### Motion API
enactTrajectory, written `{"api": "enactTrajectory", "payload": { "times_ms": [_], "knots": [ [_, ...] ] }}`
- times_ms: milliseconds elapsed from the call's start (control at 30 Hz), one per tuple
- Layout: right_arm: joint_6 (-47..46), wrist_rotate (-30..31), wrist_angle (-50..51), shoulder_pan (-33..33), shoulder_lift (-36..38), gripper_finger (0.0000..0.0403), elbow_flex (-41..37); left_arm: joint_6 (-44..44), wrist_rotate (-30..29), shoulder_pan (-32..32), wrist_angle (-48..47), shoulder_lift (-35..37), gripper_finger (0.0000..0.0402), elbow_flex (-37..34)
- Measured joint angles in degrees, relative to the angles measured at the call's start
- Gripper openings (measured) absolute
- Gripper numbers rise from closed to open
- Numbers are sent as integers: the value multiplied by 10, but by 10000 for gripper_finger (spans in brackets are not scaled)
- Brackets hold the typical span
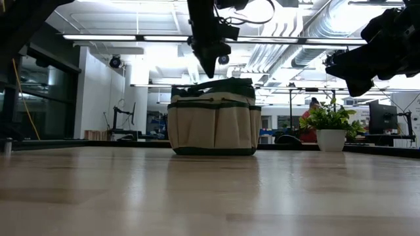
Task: Pick & Place Garden tools in Gardening bag
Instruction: Put the red glove into the gardening bag
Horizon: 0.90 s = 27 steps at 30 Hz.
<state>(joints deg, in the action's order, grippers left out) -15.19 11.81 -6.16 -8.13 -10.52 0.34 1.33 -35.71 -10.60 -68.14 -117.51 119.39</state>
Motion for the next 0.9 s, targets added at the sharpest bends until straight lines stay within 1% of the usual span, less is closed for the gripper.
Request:
{"api": "enactTrajectory", "payload": {
  "times_ms": [100,233,333,433,567,700,733,800,900],
  "knots": [
    [0,0,0,0,0,135,0,-32,11,1,0,0,10,0],
    [0,0,0,0,0,135,0,-83,57,1,3,0,10,0],
    [0,0,0,0,0,135,0,-138,74,1,12,0,22,0],
    [0,0,0,0,0,135,0,-177,79,1,17,0,55,-6],
    [0,0,0,0,0,135,0,-189,76,1,34,1,124,-35],
    [0,0,0,0,0,135,0,-190,25,-4,89,9,194,-69],
    [0,0,0,0,0,135,0,-189,22,-5,111,13,207,-80],
    [0,0,0,0,0,135,0,-191,27,-7,142,28,226,-109],
    [0,0,0,0,0,135,0,-191,30,-6,215,65,235,-162]
  ]
}}
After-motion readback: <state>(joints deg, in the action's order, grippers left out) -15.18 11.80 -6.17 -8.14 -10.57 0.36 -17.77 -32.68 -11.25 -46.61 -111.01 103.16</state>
